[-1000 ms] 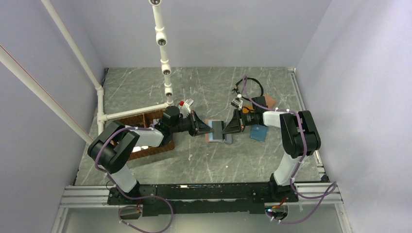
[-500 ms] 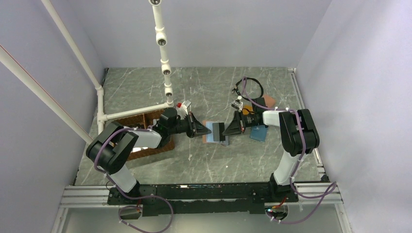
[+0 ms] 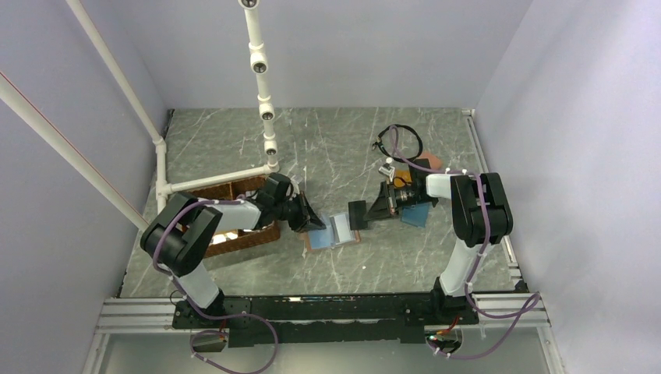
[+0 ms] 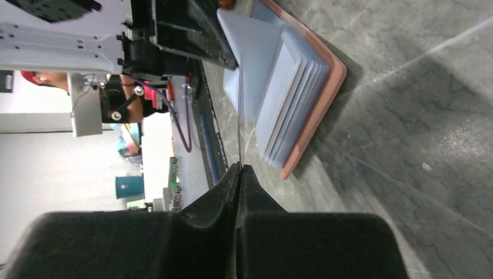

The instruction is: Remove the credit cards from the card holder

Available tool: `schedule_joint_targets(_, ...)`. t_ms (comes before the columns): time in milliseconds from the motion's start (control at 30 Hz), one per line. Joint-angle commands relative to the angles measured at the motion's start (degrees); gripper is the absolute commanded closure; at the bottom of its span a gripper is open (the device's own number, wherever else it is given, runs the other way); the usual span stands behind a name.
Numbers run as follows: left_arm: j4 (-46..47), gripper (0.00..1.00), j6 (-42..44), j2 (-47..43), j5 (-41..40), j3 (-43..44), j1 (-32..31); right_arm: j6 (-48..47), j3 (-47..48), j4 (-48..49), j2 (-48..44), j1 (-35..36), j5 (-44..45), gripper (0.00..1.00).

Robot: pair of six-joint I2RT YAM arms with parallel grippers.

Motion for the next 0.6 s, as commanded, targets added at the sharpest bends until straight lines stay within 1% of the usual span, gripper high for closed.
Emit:
schedule_joint_targets(0,-15.4,1.00,6.3,0.9,-6.0,5.6,-0.3,-10.2,2.9,-7.2,-1.2,-0.2,1.5,1.00)
schedule_joint_targets(33,-18.5,1.00,7.1,0.0,-7.7,6.5,-0.6,-12.2,3.1,-8.4,-2.0,-0.2,0.7,1.00)
schedule_joint_targets(67,-21.2,0.94,7.8,-1.2,-9.5,7.6,-0.8,-14.3,3.2,-9.7,-2.8,-0.2,-0.4,1.00)
schedule_joint_targets(100,-23.9,0.86,8.6,-2.4,-11.3,8.9,-1.1,-16.6,3.4,-11.6,-3.5,-0.2,-1.6,1.00)
schedule_joint_targets(200,-30.4,0.77,10.8,-5.2,-13.9,12.5,-1.3,-25.1,4.9,-18.2,-5.5,-0.1,-3.0,1.00)
schedule_joint_targets(300,-34.8,0.67,12.6,-7.8,-15.5,15.2,-1.5,-31.8,6.0,-23.4,-6.8,0.0,-4.0,1.00)
schedule_joint_targets(400,-36.9,0.60,14.8,-11.2,-16.8,17.0,-1.7,-36.4,6.5,-26.8,-7.7,0.2,-4.9,1.00)
schedule_joint_targets(433,-37.4,0.56,15.6,-12.5,-17.3,17.4,-1.6,-38.2,6.7,-28.1,-7.9,0.3,-5.0,1.00)
schedule_joint_targets(500,-37.4,0.44,16.4,-15.4,-18.4,17.6,-1.7,-41.5,7.5,-31.0,-8.0,0.5,-5.6,1.00)
schedule_joint_targets(567,-35.3,0.30,16.4,-18.7,-18.5,16.5,-1.7,-44.4,8.1,-33.4,-7.8,0.7,-6.0,1.00)
